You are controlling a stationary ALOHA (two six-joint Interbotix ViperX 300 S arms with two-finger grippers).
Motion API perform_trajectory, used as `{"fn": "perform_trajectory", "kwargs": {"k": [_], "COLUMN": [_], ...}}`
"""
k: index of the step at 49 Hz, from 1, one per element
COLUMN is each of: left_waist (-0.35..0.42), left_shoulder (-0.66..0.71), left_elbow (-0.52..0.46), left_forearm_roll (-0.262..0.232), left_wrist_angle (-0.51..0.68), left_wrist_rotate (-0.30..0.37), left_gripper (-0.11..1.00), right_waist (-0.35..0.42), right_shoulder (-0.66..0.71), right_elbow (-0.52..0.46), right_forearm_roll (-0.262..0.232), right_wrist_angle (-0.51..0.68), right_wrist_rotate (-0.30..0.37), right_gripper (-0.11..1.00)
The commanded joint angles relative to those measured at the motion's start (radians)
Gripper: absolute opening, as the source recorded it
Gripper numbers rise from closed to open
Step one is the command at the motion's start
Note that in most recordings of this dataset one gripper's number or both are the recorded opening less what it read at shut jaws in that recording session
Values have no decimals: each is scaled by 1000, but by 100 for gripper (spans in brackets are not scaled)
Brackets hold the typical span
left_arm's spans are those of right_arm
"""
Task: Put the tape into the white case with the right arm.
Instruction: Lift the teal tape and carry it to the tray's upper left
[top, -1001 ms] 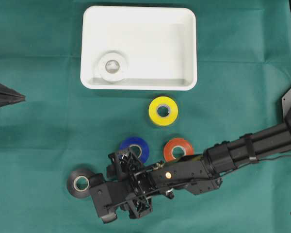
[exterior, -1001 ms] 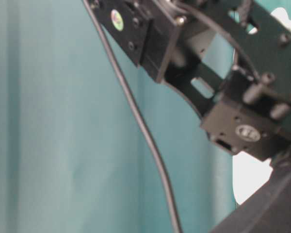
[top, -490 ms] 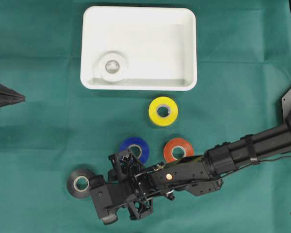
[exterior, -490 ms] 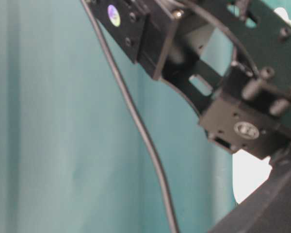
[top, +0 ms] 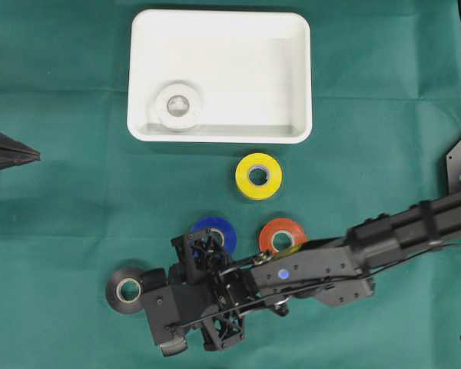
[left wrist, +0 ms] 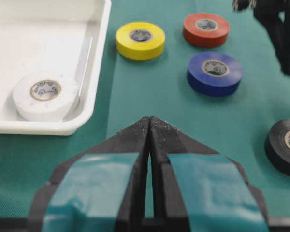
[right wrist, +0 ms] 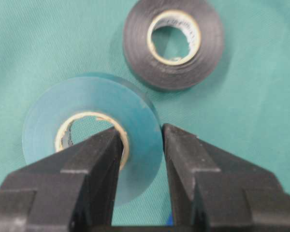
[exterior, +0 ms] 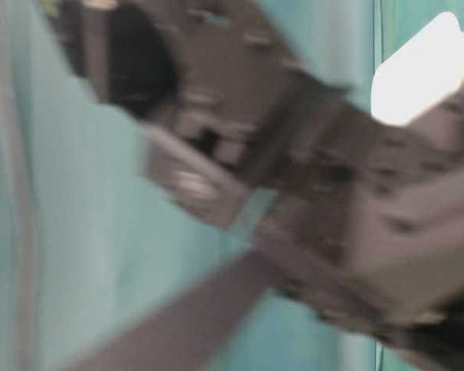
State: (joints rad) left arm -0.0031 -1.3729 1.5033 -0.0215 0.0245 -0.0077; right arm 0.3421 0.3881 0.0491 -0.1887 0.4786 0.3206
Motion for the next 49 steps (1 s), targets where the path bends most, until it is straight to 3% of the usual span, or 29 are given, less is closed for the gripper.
{"fn": "perform_trajectory", "kwargs": {"k": [1, 15, 26, 40, 49], "left_waist": [-2, -2, 0, -2, -2], "left_shoulder": [9, 9, 8, 9, 9], "left_elbow": [-11, -12, -11, -11, -11], "left_forearm_roll": [-2, -2, -2, -2, -2], "left_wrist_angle": [-5, -5, -5, -5, -5], "left_wrist_rotate": [0, -2, -2, -2, -2], "left_gripper": [0, 0, 0, 0, 0], "right_waist": [-5, -78, -201, -371, -468], "right_shoulder": [-63, -66, -78, -112, -112], "right_elbow": [-15, -9, -8, -8, -8], "right_forearm_roll": [-2, -2, -11, -130, -170], "right_wrist_angle": [5, 9, 9, 31, 21], "right_wrist_rotate": [3, 6, 6, 5, 5], "right_gripper": [0, 0, 0, 0, 0]}}
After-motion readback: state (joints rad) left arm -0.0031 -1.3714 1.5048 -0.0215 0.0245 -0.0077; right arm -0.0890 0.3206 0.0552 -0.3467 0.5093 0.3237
